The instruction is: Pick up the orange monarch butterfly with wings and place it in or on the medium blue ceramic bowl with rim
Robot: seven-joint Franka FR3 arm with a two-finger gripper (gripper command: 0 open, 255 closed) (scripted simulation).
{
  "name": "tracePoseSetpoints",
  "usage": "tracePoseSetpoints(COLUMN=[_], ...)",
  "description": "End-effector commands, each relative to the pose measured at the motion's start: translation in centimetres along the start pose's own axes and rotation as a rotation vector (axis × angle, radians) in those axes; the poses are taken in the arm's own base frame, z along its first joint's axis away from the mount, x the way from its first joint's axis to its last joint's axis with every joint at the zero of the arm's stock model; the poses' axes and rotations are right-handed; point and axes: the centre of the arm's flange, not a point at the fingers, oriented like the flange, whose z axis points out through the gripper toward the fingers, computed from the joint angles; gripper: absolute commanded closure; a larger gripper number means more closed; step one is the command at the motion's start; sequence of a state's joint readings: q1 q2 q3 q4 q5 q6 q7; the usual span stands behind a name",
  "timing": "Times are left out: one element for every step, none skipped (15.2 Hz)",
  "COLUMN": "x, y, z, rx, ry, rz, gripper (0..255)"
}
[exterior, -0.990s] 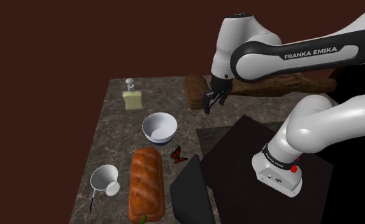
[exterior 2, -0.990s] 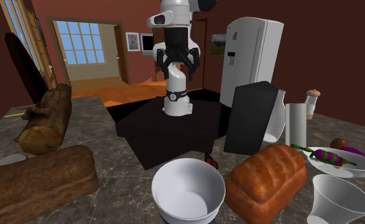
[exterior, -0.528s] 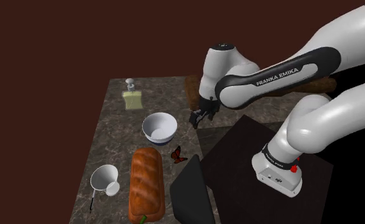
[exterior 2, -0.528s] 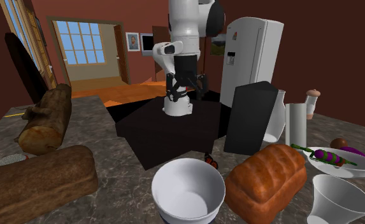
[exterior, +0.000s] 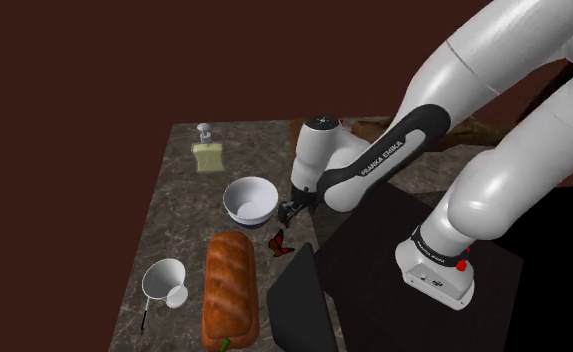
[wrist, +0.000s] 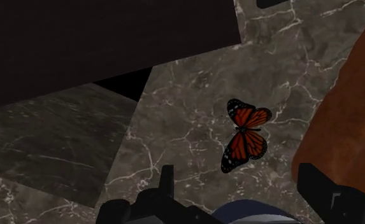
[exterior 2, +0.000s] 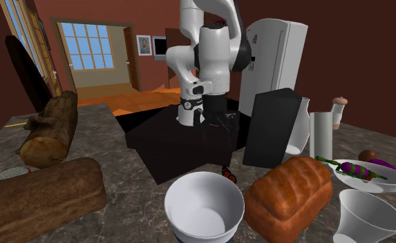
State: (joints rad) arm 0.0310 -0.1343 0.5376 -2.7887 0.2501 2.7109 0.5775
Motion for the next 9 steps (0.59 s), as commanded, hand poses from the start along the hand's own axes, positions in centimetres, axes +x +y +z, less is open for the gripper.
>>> tracePoseSetpoints(x=[-0.1,0.0,0.1,0.2,0.3,0.5,0.6,0.6,0.6], y=[-0.8,-1.3,-1.8,-2.4,-2.9,-3.4,-4.0,-4.1,-4.1], z=[2.7,3.9,5.1,6.2,7.4,8.6,9.8,10.0,10.6], rx=[0.009,0.012,0.014,0.017,0.019,0.021,0.024,0.024,0.024], ry=[0.006,0.009,0.011,0.014,0.016,0.019,0.021,0.022,0.022], rz=[0.017,0.025,0.033,0.042,0.050,0.058,0.066,0.068,0.068], gripper=[0,0,0,0,0,0,0,0,0])
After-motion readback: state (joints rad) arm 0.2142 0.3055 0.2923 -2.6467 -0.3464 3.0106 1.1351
